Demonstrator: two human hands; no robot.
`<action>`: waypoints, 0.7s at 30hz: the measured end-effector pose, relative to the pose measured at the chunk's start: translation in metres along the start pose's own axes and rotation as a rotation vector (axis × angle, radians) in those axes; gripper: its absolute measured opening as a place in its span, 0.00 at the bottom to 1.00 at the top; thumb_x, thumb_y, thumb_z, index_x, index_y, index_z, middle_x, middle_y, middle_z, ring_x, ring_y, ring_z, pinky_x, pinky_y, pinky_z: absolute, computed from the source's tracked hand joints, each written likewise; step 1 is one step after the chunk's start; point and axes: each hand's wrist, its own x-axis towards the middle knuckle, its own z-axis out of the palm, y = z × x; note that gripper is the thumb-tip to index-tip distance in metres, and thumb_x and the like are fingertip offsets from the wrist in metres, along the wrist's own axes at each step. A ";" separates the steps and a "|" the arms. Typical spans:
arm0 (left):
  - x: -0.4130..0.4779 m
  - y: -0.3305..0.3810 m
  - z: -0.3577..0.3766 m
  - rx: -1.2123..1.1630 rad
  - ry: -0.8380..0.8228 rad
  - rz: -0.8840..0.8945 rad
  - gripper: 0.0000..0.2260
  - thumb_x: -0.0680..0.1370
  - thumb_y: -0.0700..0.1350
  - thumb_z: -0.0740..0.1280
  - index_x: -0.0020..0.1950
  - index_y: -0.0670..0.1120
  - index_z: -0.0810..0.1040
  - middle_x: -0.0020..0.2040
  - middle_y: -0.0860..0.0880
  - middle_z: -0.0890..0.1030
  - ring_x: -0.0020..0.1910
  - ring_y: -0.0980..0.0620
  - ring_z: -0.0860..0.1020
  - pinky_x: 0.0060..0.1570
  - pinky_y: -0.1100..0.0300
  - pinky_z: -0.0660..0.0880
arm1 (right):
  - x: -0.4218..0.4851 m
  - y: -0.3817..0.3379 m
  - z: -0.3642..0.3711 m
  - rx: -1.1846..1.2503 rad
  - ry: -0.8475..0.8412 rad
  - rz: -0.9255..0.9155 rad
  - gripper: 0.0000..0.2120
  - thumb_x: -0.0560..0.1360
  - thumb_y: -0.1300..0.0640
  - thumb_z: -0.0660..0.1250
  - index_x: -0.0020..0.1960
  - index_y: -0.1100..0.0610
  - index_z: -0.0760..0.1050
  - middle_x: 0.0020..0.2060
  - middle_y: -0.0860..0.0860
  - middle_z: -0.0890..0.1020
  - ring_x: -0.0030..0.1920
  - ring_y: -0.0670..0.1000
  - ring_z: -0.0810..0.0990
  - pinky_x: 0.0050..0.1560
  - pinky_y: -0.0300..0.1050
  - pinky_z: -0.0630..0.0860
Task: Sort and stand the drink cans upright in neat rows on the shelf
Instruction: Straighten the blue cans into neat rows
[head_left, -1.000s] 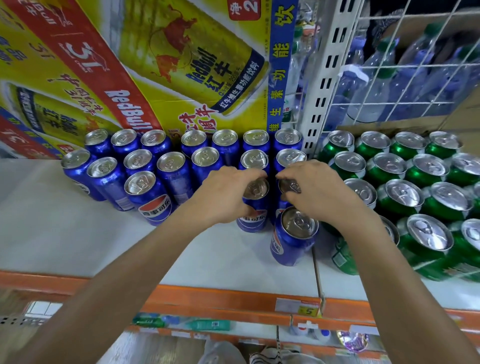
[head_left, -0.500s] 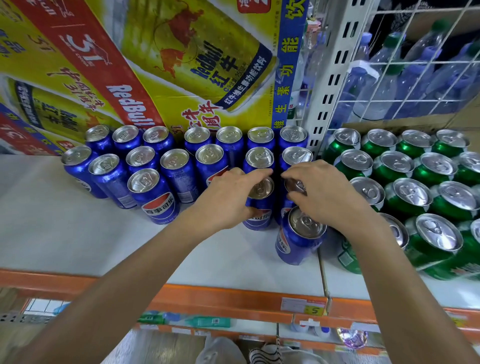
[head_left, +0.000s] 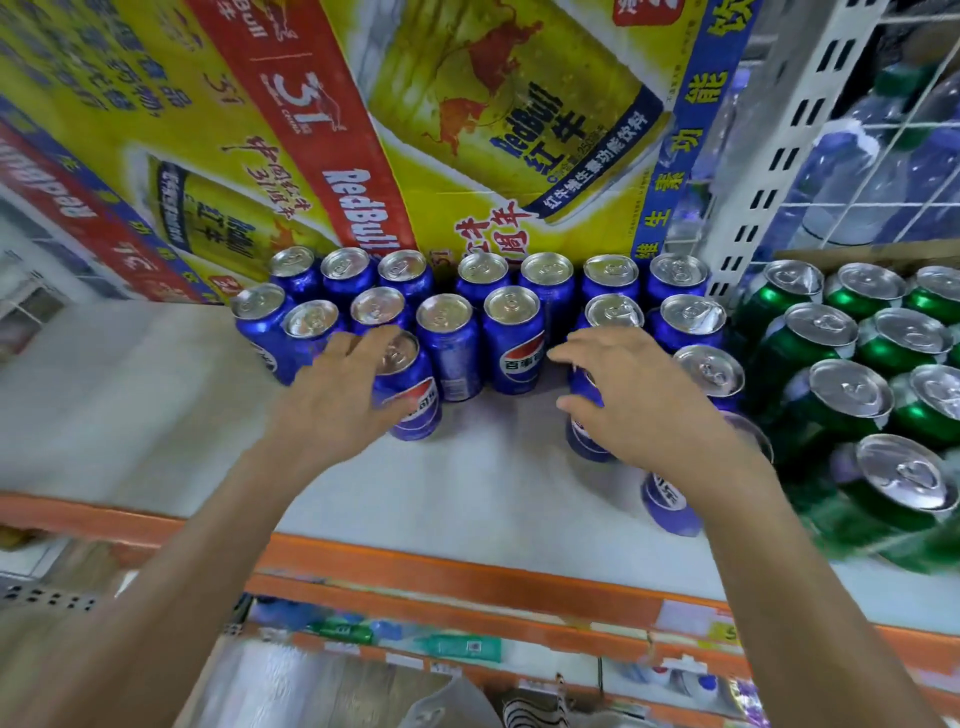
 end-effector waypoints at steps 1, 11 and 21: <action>-0.002 -0.001 0.003 -0.035 -0.011 0.011 0.32 0.73 0.57 0.69 0.74 0.53 0.61 0.66 0.43 0.70 0.65 0.41 0.69 0.59 0.47 0.70 | 0.003 -0.003 0.005 -0.017 0.002 0.014 0.22 0.75 0.53 0.66 0.69 0.50 0.69 0.67 0.49 0.70 0.68 0.53 0.65 0.67 0.51 0.66; -0.021 -0.001 0.028 -0.285 0.218 0.254 0.27 0.68 0.58 0.72 0.65 0.58 0.69 0.59 0.48 0.73 0.52 0.48 0.76 0.46 0.49 0.78 | -0.006 0.002 -0.001 0.037 0.130 0.078 0.18 0.77 0.63 0.63 0.66 0.54 0.74 0.66 0.51 0.74 0.66 0.54 0.69 0.65 0.40 0.59; -0.054 0.097 0.059 -0.534 0.038 0.473 0.29 0.64 0.64 0.69 0.62 0.59 0.68 0.58 0.54 0.76 0.53 0.51 0.78 0.49 0.49 0.78 | -0.053 0.020 -0.019 0.144 0.104 -0.071 0.20 0.72 0.64 0.69 0.63 0.53 0.77 0.62 0.48 0.78 0.64 0.50 0.73 0.64 0.36 0.60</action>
